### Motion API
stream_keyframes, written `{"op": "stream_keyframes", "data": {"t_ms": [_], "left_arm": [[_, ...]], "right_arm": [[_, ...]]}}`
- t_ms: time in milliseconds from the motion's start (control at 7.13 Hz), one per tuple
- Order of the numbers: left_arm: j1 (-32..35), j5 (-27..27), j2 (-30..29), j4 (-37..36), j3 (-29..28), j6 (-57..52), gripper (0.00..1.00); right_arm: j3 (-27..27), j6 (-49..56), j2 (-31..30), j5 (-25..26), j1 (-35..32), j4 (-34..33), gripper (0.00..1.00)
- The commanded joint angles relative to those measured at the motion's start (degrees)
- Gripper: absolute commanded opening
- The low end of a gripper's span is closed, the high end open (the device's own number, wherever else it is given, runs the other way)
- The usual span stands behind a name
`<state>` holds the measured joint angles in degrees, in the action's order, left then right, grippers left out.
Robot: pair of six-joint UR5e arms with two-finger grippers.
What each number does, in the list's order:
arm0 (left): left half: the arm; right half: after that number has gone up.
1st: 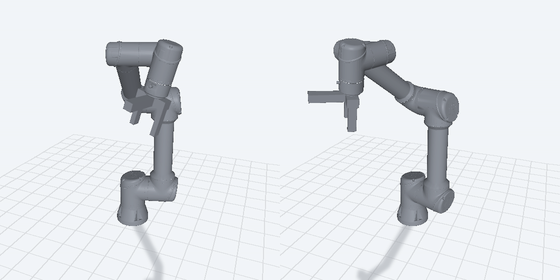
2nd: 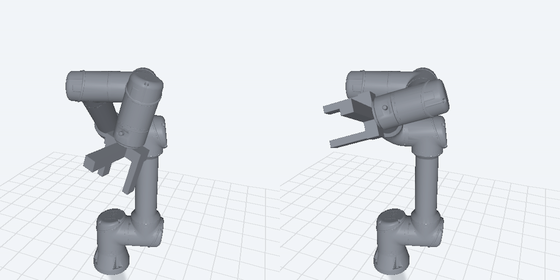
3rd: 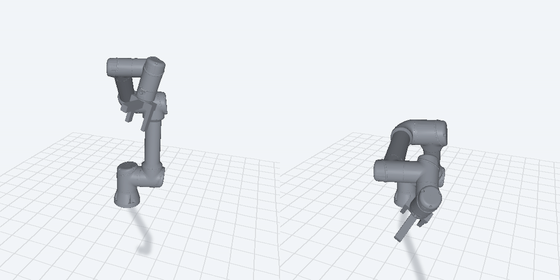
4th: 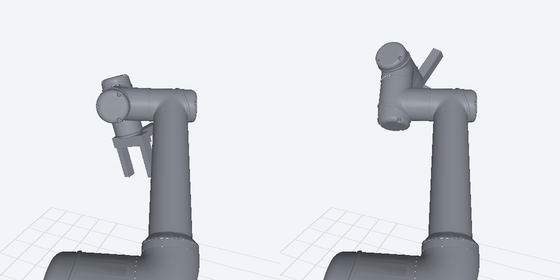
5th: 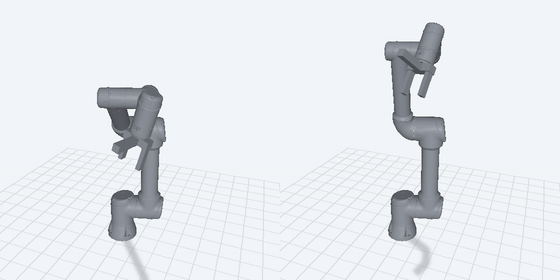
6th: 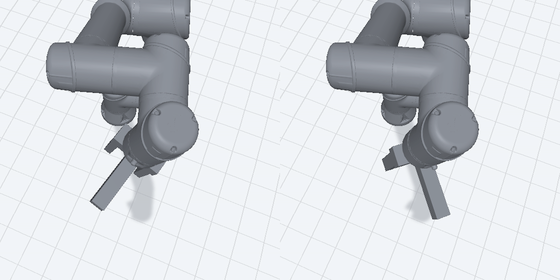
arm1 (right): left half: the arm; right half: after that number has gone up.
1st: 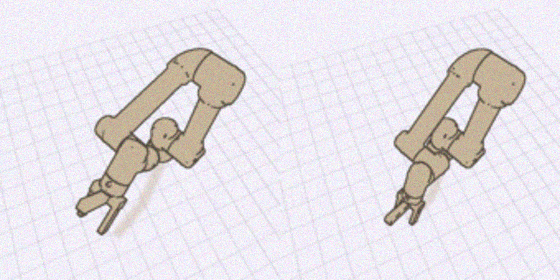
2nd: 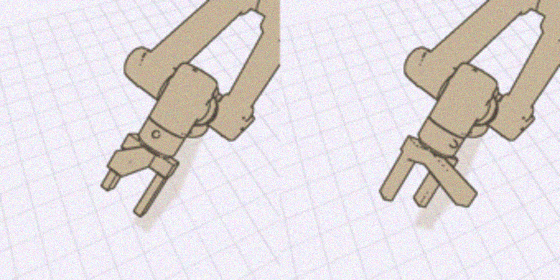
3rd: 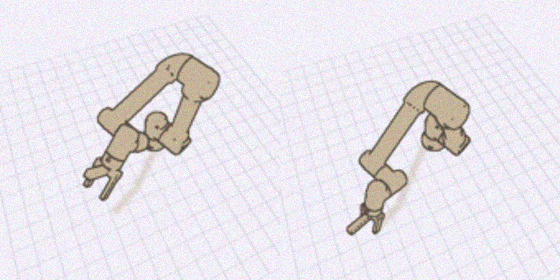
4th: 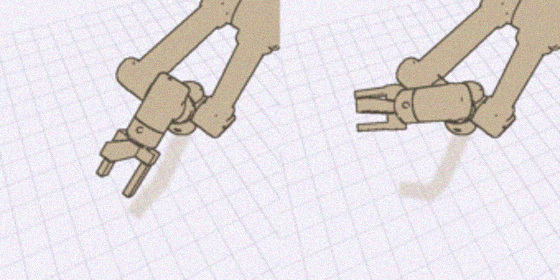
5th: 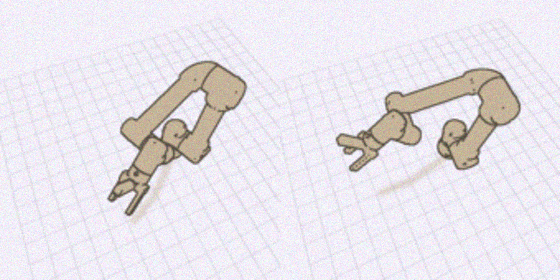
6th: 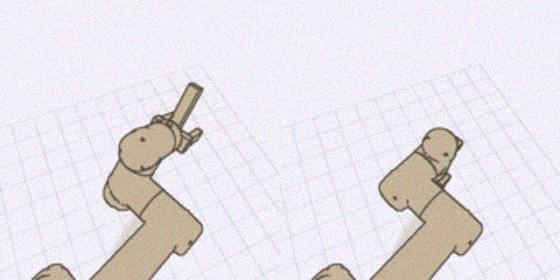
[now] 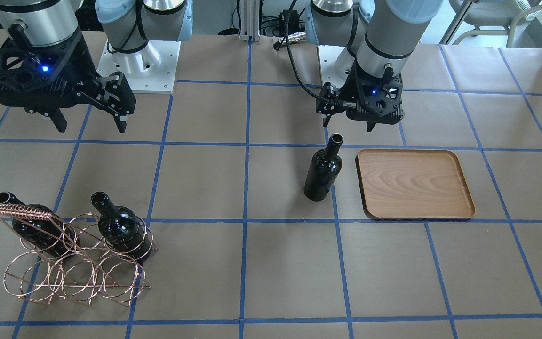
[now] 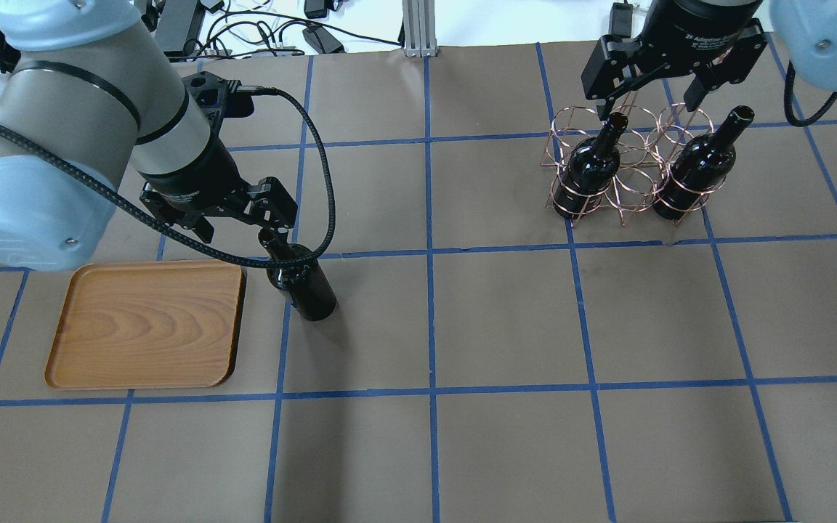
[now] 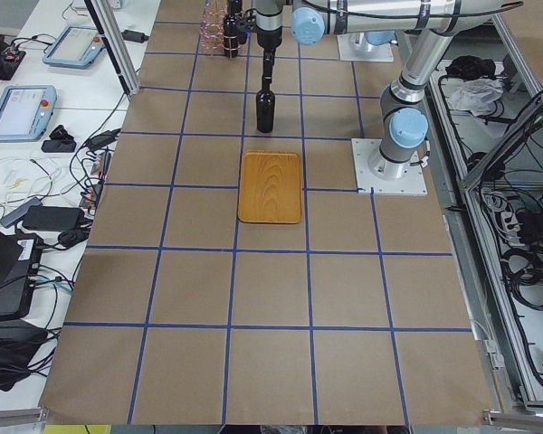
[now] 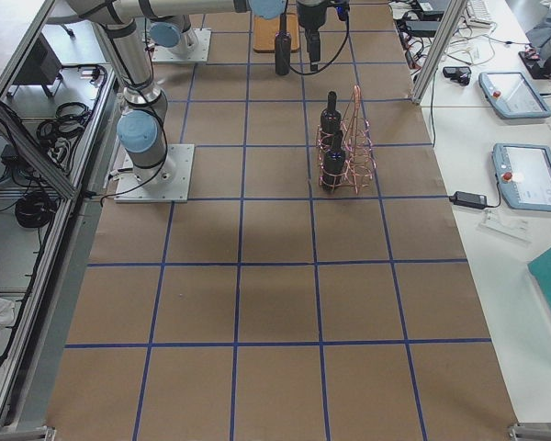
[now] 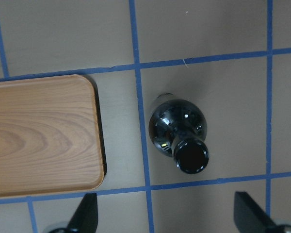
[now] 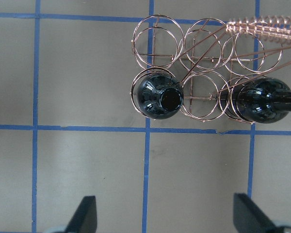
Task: Take wine from basket and place on tray
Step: 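Grasp the standing bottle's neck with the left gripper while the right gripper withdraws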
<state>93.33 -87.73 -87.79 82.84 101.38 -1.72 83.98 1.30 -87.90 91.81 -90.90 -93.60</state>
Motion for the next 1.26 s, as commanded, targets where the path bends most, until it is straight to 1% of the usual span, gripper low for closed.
{"op": "stream_keyframes", "data": {"t_ms": [0, 140, 280, 421, 561, 701, 841, 981, 1121], "left_arm": [[0.9, 0.4, -3.0, -3.4, 0.4, 0.0, 1.0], [1.1, 0.3, -4.0, -3.3, 0.4, -0.5, 1.0], [1.2, 0.3, -4.3, -3.3, 0.4, -0.7, 0.93], [1.2, 0.2, -4.9, -3.3, 0.4, -0.7, 0.89], [1.2, 0.3, -5.5, -3.2, 0.5, -0.6, 0.83], [1.1, 0.1, -5.6, -3.1, 0.5, -1.1, 0.78], [1.1, 0.0, -5.6, -3.1, 0.5, -1.2, 0.76], [1.1, 0.2, -5.6, -2.9, 0.5, -1.2, 0.65], [1.1, 0.2, -5.6, -2.6, 0.5, -1.6, 0.61]], "right_arm": [[-3.8, -1.5, 1.7, -1.3, 0.1, 1.9, 1.0], [-4.3, -1.5, 2.2, -1.5, 0.3, 2.5, 1.0], [-5.3, -1.5, 2.9, -1.6, 1.7, 3.0, 1.0], [-6.9, -1.6, 3.1, -2.2, 2.0, 6.9, 1.0], [-8.0, -2.1, 3.7, -2.3, 2.0, 8.3, 1.0], [-8.5, -2.0, 4.4, -2.0, 2.0, 8.7, 1.0], [-8.2, -2.1, 4.0, -2.1, 1.8, 8.8, 1.0], [-8.2, -2.1, 3.9, -2.2, 1.7, 8.7, 1.0], [-8.2, -2.1, 3.9, -2.2, 1.6, 8.8, 1.0]]}}
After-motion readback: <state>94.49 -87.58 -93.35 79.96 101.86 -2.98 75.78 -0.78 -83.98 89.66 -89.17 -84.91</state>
